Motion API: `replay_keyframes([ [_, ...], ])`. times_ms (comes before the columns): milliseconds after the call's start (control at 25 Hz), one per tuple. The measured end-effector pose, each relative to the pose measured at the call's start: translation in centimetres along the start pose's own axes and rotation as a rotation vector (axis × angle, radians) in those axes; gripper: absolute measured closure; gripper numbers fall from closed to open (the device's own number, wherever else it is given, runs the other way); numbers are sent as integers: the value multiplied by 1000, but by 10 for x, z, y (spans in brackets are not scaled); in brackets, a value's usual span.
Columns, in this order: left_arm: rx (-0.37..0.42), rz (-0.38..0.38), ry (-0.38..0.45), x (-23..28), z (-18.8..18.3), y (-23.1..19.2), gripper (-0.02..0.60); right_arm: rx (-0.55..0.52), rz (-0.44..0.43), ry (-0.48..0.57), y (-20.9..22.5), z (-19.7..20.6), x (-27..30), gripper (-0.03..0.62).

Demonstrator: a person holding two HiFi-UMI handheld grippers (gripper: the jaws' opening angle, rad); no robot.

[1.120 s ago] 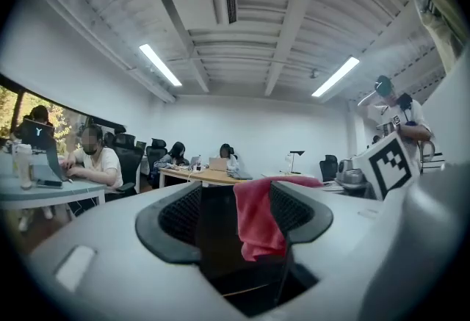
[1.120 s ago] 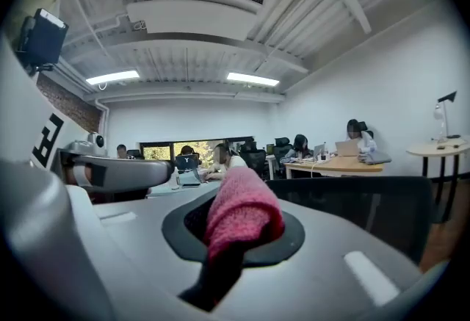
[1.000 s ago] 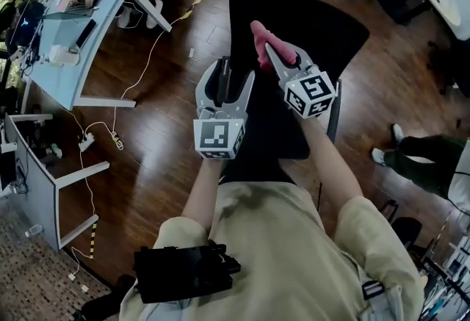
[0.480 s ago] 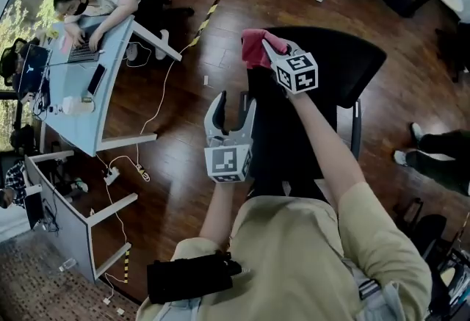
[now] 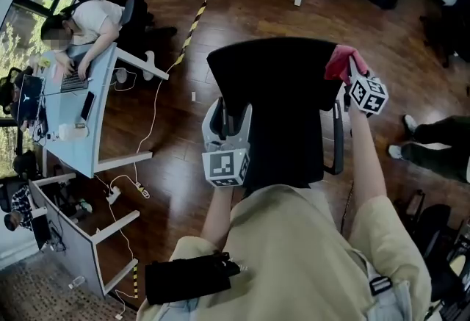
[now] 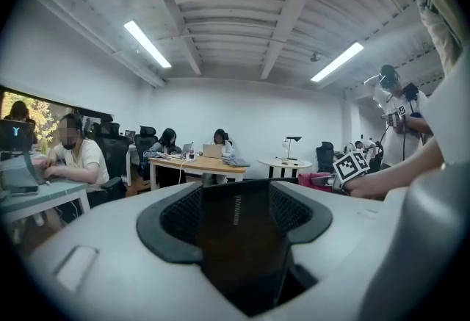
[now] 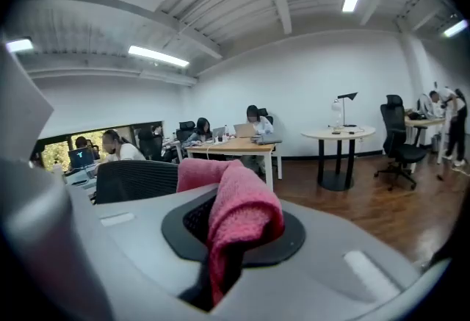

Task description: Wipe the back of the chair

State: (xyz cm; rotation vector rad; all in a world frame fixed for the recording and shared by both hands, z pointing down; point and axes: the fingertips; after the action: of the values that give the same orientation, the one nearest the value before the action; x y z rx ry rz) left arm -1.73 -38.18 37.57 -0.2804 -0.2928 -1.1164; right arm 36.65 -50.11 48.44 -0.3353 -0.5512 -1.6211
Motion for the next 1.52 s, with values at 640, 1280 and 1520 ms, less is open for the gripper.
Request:
replay_keyframes([
  [640, -52, -185, 25, -52, -8, -47, 326, -299, -785, -147, -440, 45, 81, 560],
  [1280, -49, -52, 42, -30, -12, -11, 331, -6, -94, -77, -9, 32, 4, 560],
  [1520, -62, -70, 42, -38, -12, -10, 331, -84, -311, -101, -119, 44, 17, 560],
])
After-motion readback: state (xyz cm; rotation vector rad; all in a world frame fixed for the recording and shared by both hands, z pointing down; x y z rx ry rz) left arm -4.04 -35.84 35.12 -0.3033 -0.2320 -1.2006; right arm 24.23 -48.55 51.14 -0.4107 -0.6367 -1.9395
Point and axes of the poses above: the fingertips, and each gripper's own axes: x forward along the fingers, y to its right, z out of its underside, and after that the axes turned 12 degrees about -y, right-handed
